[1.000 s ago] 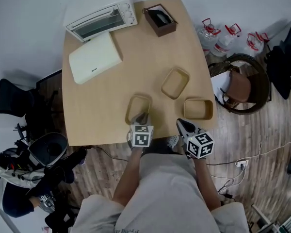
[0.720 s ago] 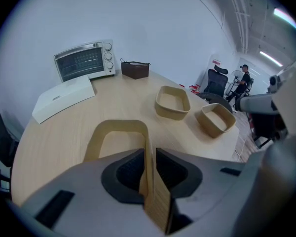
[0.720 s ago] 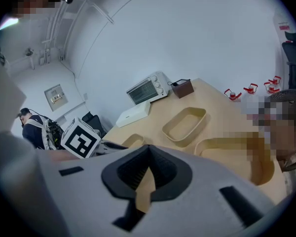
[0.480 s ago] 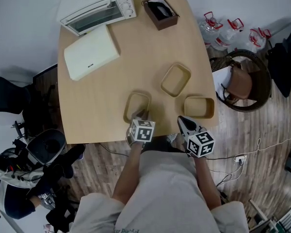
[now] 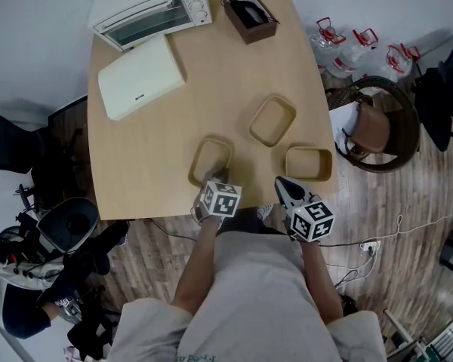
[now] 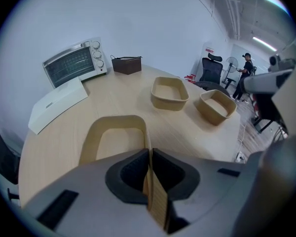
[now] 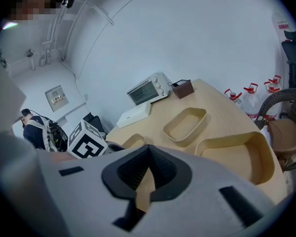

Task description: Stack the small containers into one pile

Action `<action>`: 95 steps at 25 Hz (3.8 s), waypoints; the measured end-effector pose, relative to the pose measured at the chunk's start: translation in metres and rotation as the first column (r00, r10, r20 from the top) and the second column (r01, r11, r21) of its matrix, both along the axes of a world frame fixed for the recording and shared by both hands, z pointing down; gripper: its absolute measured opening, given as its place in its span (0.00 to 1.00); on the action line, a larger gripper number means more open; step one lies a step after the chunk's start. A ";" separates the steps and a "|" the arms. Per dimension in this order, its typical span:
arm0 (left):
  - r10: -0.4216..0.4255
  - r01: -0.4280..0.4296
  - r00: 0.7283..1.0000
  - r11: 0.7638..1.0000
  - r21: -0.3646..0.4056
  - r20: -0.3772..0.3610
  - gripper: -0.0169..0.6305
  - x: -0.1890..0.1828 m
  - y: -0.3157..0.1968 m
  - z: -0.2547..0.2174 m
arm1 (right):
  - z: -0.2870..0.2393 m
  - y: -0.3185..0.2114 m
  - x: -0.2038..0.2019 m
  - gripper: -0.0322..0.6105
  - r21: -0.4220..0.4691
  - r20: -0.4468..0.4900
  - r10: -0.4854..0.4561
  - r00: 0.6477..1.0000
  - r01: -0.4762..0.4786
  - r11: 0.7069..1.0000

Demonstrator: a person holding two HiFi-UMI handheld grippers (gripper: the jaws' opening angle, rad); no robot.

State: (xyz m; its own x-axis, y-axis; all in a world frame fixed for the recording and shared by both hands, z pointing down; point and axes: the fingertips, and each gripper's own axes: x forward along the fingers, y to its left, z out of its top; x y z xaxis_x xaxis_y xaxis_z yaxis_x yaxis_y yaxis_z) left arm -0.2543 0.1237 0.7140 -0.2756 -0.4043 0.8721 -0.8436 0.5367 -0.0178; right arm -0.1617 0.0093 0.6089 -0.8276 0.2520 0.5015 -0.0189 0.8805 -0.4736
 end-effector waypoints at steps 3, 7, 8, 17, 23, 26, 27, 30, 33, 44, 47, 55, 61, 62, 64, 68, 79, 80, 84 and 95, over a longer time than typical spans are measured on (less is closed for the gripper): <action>0.005 -0.005 1.000 1.000 -0.002 0.005 0.06 -0.001 0.004 0.000 | 0.000 0.002 0.000 0.06 0.003 -0.005 -0.005 1.000 0.005 1.000; 0.025 -0.025 1.000 1.000 -0.011 0.018 0.05 -0.001 0.008 -0.001 | 0.000 0.002 0.001 0.06 0.009 -0.009 0.004 1.000 -0.004 1.000; 0.029 -0.028 0.999 1.000 -0.011 0.023 0.05 -0.001 0.009 -0.002 | -0.001 0.002 0.002 0.06 0.011 -0.009 0.007 1.000 -0.006 1.000; 0.043 -0.043 0.995 0.999 -0.003 0.089 0.05 -0.005 0.015 -0.016 | -0.002 0.005 0.006 0.06 0.025 -0.004 0.001 1.000 -0.001 1.000; 0.097 -0.095 0.983 0.995 -0.024 0.155 0.05 -0.008 0.010 -0.028 | -0.006 0.004 0.008 0.06 0.029 0.008 0.017 1.000 -0.017 0.999; 0.119 -0.117 0.977 0.993 -0.023 0.177 0.05 -0.007 0.005 -0.034 | -0.007 0.005 0.009 0.06 0.034 0.012 0.017 1.000 -0.018 0.999; 0.123 -0.122 0.975 0.992 -0.021 0.183 0.05 -0.007 0.003 -0.036 | -0.008 0.007 0.009 0.06 0.035 0.013 0.016 1.000 -0.016 0.999; 0.151 -0.148 0.966 0.989 -0.027 0.210 0.05 -0.005 -0.002 -0.043 | -0.010 0.009 0.011 0.06 0.037 0.020 0.015 1.000 -0.015 0.999; 0.197 -0.192 0.950 0.980 -0.045 0.244 0.05 -0.002 -0.009 -0.049 | -0.013 0.008 0.013 0.06 0.039 0.029 0.022 0.999 -0.023 0.999; 0.341 -0.332 0.881 0.939 -0.085 0.328 0.05 0.014 -0.041 -0.066 | -0.019 -0.001 0.031 0.06 0.041 0.048 0.077 0.996 -0.079 0.996; 0.385 -0.371 0.856 0.922 -0.107 0.345 0.05 0.022 -0.052 -0.067 | -0.021 -0.009 0.039 0.06 0.041 0.055 0.106 0.993 -0.108 0.993; 0.500 -0.484 0.778 0.863 -0.144 0.380 0.05 0.054 -0.085 -0.072 | -0.027 -0.025 0.066 0.06 0.050 0.068 0.170 0.983 -0.174 0.983; 0.567 -0.552 0.729 0.818 -0.161 0.383 0.05 0.078 -0.112 -0.072 | -0.030 -0.039 0.090 0.06 0.072 0.072 0.214 0.974 -0.219 0.973; 0.578 -0.563 0.719 0.810 -0.164 0.385 0.05 0.083 -0.118 -0.072 | -0.030 -0.043 0.095 0.06 0.071 0.073 0.228 0.971 -0.233 0.970; 0.600 -0.584 0.699 0.793 -0.174 0.389 0.05 0.092 -0.128 -0.072 | -0.030 -0.052 0.106 0.06 0.070 0.075 0.253 0.965 -0.258 0.964; 0.645 -0.622 0.654 0.756 -0.203 0.397 0.05 0.107 -0.147 -0.071 | -0.031 -0.068 0.127 0.06 0.065 0.076 0.308 0.949 -0.312 0.948; 0.742 -0.711 0.544 0.656 -0.253 0.392 0.05 0.147 -0.199 -0.064 | -0.035 -0.107 0.172 0.06 0.054 0.090 0.423 0.901 -0.429 0.902; 0.749 -0.718 0.533 0.646 -0.258 0.393 0.05 0.151 -0.203 -0.064 | -0.035 -0.110 0.176 0.06 0.053 0.091 0.432 0.897 -0.438 0.898; 0.778 -0.744 0.491 0.609 -0.277 0.392 0.05 0.163 -0.215 -0.062 | -0.037 -0.117 0.188 0.06 0.053 0.091 0.460 0.883 -0.466 0.883; 0.834 -0.787 0.398 0.524 -0.324 0.383 0.05 0.194 -0.231 -0.050 | -0.039 -0.134 0.223 0.06 0.046 0.100 0.532 0.841 -0.538 0.841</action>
State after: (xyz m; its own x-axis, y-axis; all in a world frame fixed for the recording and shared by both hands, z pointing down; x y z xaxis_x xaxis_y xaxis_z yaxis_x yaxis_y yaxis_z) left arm -0.0606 -0.1069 0.6642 -0.2020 -0.5922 0.7801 -0.7499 -0.4189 -0.5121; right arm 0.0610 -0.1244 0.5701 -0.8613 -0.2751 0.4273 -0.4617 0.7747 -0.4320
